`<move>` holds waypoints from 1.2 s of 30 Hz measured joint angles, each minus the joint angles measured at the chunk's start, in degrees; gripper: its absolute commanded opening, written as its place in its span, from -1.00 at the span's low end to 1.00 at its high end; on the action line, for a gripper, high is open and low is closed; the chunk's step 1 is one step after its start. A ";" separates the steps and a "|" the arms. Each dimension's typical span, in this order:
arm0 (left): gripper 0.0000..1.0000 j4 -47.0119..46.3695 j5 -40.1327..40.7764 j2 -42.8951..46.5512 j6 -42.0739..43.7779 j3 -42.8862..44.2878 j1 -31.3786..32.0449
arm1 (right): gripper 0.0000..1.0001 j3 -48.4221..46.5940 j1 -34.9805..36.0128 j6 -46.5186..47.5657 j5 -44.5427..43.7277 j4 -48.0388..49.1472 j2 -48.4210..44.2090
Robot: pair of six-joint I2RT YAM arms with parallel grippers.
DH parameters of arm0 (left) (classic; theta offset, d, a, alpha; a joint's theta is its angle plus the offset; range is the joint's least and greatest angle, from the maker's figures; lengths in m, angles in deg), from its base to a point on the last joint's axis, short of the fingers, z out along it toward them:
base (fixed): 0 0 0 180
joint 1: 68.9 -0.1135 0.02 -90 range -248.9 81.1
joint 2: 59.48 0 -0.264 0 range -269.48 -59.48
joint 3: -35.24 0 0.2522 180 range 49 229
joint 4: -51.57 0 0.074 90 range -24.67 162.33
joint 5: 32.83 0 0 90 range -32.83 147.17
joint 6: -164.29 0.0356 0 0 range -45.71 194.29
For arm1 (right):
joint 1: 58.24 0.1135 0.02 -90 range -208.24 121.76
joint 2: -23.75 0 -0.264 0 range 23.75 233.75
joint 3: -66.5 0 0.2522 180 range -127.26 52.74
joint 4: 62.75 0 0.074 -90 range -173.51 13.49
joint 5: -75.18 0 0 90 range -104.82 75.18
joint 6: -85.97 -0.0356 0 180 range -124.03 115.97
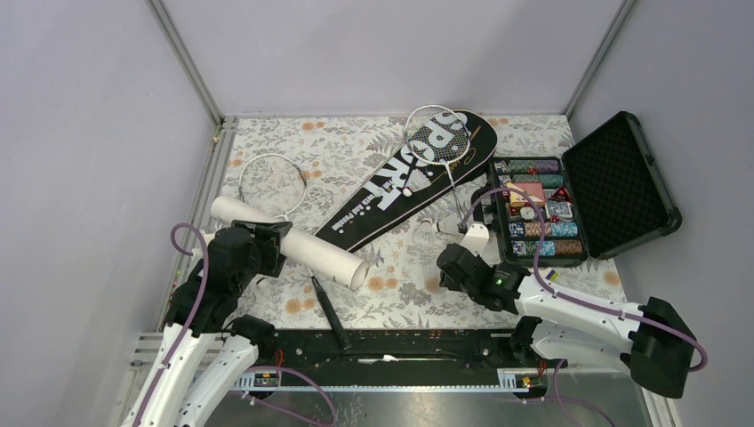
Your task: Pack up the badminton gear
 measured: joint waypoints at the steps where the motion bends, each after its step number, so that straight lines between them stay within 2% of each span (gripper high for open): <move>1: -0.29 0.22 -0.20 0.00 0.00 0.07 0.00 | -0.18 0.00 0.00 2.99 -0.39 1.40 -0.50; 5: -0.29 1.11 -1.20 0.26 -0.07 0.50 0.00 | -0.16 1.03 -0.02 15.47 -1.81 10.43 -2.51; 10: -0.30 2.64 -2.32 2.27 -0.31 0.74 0.00 | -0.11 4.02 0.00 35.80 -1.86 25.46 -1.92; 13: -0.30 3.76 -2.56 4.04 -0.44 0.85 0.00 | -0.10 3.91 0.00 49.75 -1.75 32.44 1.77; 19: -0.30 4.46 -3.19 6.56 -0.96 0.92 0.00 | -0.08 2.73 0.00 67.80 -1.75 37.70 10.34; 26: -0.30 6.47 -3.19 7.69 -1.57 0.94 0.00 | -0.10 0.66 -0.07 78.95 -4.50 41.88 21.16; 36: -0.30 7.15 -3.54 7.82 -1.81 0.96 0.00 | -0.64 -4.07 -0.13 87.49 -7.76 48.65 31.04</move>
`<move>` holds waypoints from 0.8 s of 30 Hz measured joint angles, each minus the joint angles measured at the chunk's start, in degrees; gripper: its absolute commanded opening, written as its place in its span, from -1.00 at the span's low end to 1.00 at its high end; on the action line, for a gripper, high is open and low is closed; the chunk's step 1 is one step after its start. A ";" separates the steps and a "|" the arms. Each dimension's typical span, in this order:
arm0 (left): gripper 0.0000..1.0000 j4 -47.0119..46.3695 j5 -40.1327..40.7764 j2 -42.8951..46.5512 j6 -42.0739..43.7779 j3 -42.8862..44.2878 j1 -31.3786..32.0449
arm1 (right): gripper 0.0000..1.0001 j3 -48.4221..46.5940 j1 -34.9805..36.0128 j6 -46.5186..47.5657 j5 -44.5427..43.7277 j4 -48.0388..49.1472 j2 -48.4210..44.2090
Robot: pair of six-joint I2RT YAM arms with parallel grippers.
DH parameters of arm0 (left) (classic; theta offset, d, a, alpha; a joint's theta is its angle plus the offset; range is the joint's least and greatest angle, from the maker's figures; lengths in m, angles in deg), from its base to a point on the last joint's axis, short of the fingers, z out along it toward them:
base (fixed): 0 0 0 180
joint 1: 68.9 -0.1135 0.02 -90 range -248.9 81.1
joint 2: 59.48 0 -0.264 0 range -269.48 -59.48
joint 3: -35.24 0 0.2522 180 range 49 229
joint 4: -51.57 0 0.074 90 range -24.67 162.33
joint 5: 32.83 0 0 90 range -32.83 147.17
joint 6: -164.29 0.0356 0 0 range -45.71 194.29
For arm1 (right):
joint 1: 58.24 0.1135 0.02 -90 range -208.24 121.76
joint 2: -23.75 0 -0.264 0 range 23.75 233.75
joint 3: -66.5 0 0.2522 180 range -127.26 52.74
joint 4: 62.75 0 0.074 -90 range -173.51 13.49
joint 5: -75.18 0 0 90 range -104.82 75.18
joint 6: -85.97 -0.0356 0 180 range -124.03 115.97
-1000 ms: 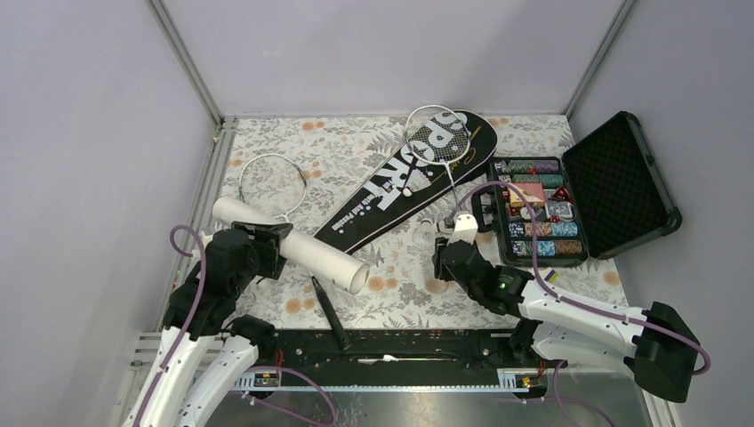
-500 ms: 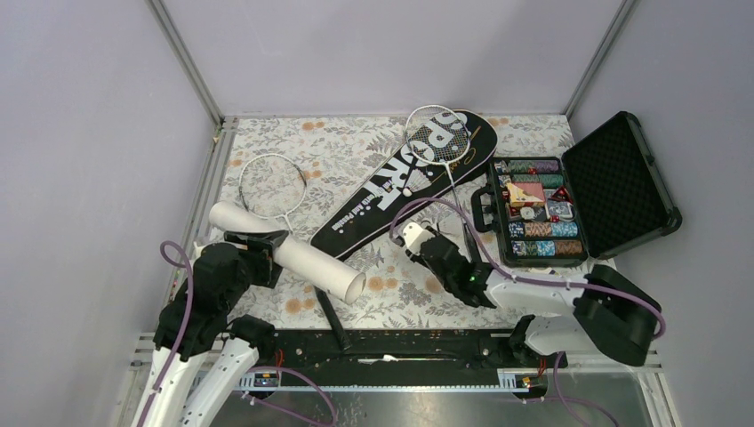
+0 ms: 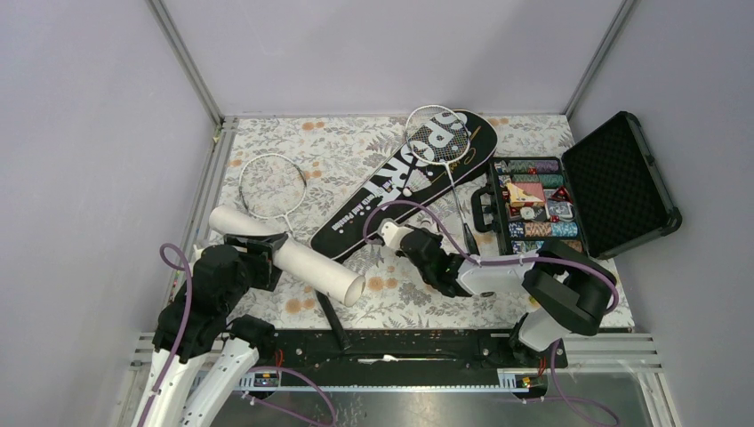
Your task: Pack up the badminton gear
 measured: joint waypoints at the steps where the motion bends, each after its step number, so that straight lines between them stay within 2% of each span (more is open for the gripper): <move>1: -0.30 0.00 0.00 0.00 0.00 0.00 0.00 | -0.74 -0.02 0.00 0.63 -0.17 0.22 0.42; 4: -0.30 0.00 0.00 0.02 -0.15 0.00 0.00 | -1.00 -0.20 0.00 2.01 -0.35 0.31 1.25; 12: -0.31 0.02 -0.07 0.04 -0.83 0.00 0.00 | -1.00 -1.99 -0.70 3.48 2.12 -0.98 1.46; 16: -0.31 0.02 -0.09 0.04 -1.03 0.00 0.00 | -1.00 -3.89 -1.07 3.10 2.86 -5.66 0.94; 24: -0.31 0.07 -0.07 0.02 -1.03 0.13 0.00 | -1.00 -9.33 -2.62 -5.40 8.81 -17.16 -9.25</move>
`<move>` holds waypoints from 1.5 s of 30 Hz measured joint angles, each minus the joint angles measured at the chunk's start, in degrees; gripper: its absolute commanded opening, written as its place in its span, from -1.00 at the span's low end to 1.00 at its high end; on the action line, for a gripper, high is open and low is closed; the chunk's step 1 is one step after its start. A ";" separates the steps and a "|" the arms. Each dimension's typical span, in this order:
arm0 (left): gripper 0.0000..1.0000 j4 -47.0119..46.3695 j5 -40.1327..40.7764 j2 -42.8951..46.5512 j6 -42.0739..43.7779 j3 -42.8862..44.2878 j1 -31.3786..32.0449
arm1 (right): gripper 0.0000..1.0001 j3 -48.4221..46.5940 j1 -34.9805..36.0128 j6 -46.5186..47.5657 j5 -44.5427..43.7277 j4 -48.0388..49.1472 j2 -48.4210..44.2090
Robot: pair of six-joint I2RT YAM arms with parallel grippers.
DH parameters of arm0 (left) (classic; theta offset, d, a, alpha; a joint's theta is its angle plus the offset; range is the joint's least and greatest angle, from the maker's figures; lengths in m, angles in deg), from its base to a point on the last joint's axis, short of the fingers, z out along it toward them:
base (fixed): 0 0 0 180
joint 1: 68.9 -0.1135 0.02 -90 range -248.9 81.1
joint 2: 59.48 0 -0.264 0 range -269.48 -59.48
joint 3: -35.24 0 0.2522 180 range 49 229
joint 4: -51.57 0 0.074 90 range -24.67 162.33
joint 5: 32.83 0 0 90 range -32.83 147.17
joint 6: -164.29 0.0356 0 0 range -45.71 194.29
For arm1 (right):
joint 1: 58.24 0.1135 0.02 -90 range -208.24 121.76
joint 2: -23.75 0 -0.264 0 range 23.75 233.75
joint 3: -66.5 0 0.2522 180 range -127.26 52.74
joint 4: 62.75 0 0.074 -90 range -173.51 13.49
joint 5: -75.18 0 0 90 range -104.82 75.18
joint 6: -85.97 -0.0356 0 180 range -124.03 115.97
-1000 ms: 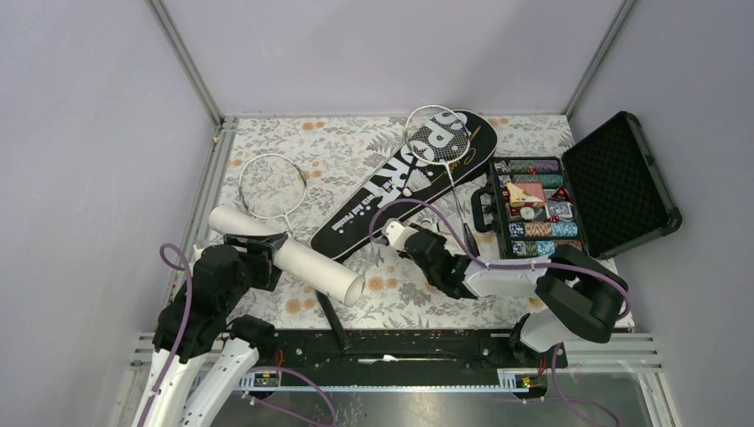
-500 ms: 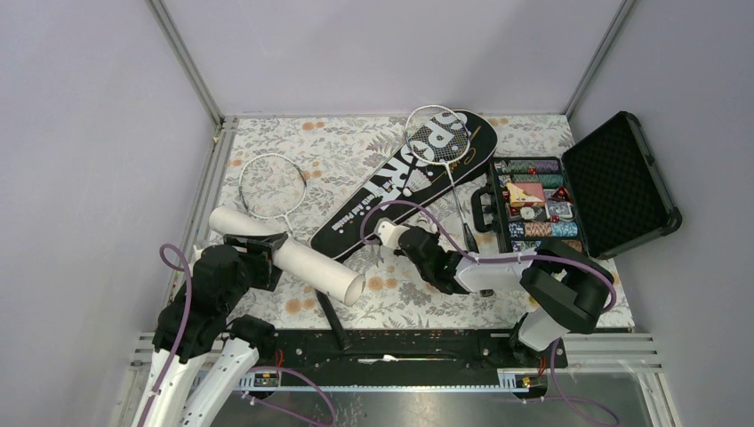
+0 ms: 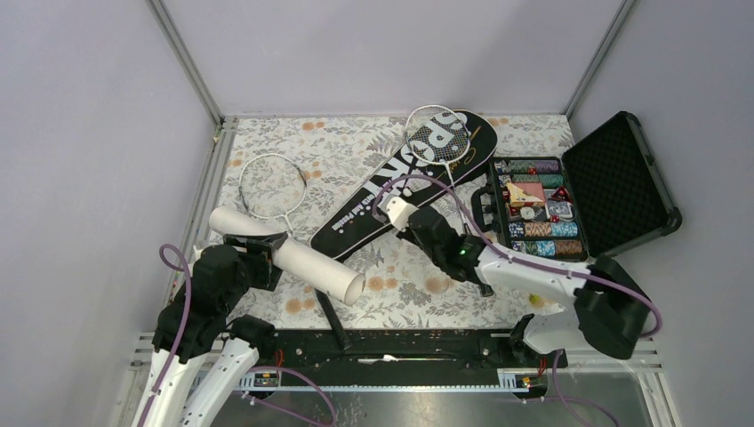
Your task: Pack up the badminton gear
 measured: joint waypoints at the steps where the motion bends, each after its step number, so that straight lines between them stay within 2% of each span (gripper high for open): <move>1: -0.31 0.00 0.00 0.00 0.00 0.00 0.00 | -1.00 -0.31 -0.11 -1.64 0.72 -0.96 -1.75; 8: -0.31 0.00 0.48 -0.39 -0.22 0.00 0.00 | -1.00 -0.50 -0.28 -16.59 7.26 -7.41 -11.19; 17: -0.31 -0.04 0.87 -3.15 -0.35 -0.13 0.00 | -1.00 12.68 -0.31 -37.35 14.69 -5.20 -34.82; 25: -0.31 -0.59 1.25 -6.51 -0.92 -0.63 0.00 | -1.00 19.32 -0.31 -48.57 22.23 -1.99 -48.15; 30: -0.31 -1.62 1.22 -9.94 -1.09 -0.44 0.00 | -1.00 19.04 -0.31 -52.04 28.87 2.60 -49.13; 45: -0.31 -4.15 -0.52 -13.66 -1.95 2.27 0.00 | -1.00 18.75 -0.31 -52.04 45.81 7.08 -53.94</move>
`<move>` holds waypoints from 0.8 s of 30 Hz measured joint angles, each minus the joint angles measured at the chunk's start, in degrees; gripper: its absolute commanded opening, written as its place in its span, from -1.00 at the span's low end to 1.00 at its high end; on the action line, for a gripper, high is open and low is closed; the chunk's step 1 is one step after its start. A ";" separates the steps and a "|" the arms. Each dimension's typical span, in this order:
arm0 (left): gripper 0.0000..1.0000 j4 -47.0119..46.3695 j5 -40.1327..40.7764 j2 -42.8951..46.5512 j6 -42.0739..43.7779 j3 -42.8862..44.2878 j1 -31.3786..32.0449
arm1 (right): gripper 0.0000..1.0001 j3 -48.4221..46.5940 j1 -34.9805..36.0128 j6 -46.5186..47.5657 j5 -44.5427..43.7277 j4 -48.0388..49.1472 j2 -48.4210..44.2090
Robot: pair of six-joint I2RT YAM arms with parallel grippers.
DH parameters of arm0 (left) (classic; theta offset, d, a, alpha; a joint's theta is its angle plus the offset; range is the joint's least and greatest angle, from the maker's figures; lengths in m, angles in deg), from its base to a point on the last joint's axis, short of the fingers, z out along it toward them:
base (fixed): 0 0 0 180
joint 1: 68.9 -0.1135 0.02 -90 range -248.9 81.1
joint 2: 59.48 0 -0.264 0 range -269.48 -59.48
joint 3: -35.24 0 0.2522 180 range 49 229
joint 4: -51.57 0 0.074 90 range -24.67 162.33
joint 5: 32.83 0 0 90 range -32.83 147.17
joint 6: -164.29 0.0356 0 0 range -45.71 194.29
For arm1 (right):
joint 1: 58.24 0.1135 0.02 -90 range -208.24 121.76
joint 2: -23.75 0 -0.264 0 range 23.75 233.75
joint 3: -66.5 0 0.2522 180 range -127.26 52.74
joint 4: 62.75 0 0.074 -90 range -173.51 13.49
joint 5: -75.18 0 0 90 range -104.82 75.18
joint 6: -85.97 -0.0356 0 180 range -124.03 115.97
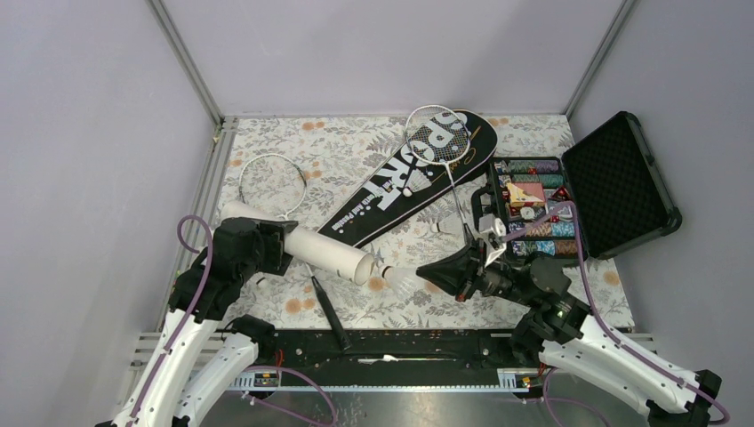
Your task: Pack up the badminton gear
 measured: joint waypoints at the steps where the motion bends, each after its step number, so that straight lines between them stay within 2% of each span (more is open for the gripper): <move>1: -0.31 0.00 -0.11 0.00 -0.02 0.00 0.00 | -1.00 0.00 0.00 -0.04 0.37 0.50 -0.37; 8: -0.31 -0.20 -1.92 0.24 -1.05 0.02 0.00 | -1.00 -0.26 0.00 -0.09 2.95 4.70 0.24; 17: -0.31 -2.16 -6.88 0.17 -1.77 -0.11 0.00 | -1.00 -1.88 0.00 -0.20 4.61 12.52 10.08; 24: -0.34 -2.64 -8.09 -0.39 -2.73 -0.20 0.00 | -1.00 -2.64 0.00 -0.31 3.61 18.36 14.34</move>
